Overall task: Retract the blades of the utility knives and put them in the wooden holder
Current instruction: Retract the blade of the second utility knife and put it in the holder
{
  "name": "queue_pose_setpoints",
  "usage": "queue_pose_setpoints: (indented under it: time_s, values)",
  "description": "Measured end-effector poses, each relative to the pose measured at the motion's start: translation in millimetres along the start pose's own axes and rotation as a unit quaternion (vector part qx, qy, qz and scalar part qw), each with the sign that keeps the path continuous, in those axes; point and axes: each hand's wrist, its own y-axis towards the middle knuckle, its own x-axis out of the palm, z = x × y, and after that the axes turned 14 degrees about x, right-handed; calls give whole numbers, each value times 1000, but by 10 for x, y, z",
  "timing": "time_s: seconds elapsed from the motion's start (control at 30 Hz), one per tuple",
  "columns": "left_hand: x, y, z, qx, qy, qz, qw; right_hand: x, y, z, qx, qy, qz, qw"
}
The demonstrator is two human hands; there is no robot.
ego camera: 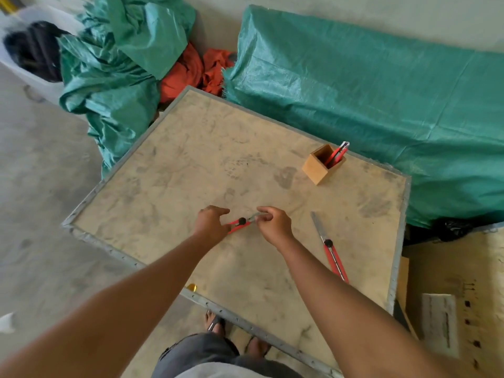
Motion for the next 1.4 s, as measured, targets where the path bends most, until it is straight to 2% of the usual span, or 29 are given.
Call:
queue_pose_setpoints:
  time_s: [0.13,0.37,0.47,0.6,0.77,0.87,0.97,1.07,1.23,1.4]
  values:
    - [50,-102,-295,13,102,-55,993,390,20,-2,38,-38,-16,998]
    - [112,-181,-533,80,78,-45,993,701,40,14,57,-16,41,997]
    - [82,-270,-513,96,41,-28,994,724,-21,4,81,63,55,993]
    - [-52,-444,-323,118,-12,17,993,587,-247,-116,115,245,42,962]
    - [-300,-698,-24,162,-73,47,983,132,-585,-282,47,265,36,963]
    - [-467,-820,209,179,-139,-14,974,-215,-729,-368,7,253,42,967]
    - [-560,-886,433,192,-234,-69,950,-548,-878,-448,-22,251,45,967]
    - [-598,-931,640,185,-315,-54,929,-806,-1046,-479,-57,242,35,968]
    - [-541,-1018,934,199,-352,-36,914,-1148,-1283,-391,-102,210,27,972]
    - [-360,-1093,1153,187,-377,-15,907,-1400,-1422,-246,-154,94,33,983]
